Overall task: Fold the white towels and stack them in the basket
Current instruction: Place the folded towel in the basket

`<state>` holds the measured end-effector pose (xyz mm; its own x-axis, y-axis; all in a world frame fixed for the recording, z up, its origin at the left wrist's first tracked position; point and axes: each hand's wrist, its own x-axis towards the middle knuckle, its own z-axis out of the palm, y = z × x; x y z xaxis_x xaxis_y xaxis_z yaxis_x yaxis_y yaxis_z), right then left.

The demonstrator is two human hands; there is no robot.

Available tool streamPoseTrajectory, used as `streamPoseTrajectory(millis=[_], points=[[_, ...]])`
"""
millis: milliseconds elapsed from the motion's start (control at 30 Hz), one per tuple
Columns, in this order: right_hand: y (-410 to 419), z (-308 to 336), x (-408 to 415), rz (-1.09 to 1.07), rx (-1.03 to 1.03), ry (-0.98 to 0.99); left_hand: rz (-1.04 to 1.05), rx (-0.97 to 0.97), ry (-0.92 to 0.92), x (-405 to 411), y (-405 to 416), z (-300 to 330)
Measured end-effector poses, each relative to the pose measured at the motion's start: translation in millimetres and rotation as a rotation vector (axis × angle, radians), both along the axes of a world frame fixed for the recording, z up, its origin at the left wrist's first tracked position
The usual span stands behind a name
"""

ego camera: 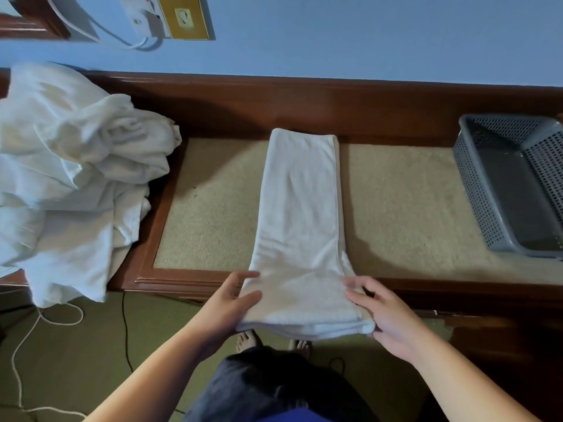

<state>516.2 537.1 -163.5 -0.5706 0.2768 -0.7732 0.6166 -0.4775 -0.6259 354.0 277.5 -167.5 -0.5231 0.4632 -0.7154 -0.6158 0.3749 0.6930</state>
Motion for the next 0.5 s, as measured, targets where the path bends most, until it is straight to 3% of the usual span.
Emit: streamPoseTrajectory(millis=[233,333,500], points=[[25,6,-3,-0.157,-0.272,0.163,-0.282,0.319,-0.139,-36,-18,8],[38,6,-9,0.019,-0.225,0.279,-0.464,0.208,0.149,-50,-11,18],[52,7,-38,0.237,0.133,0.29,-0.473,-0.046,0.651,-71,21,35]])
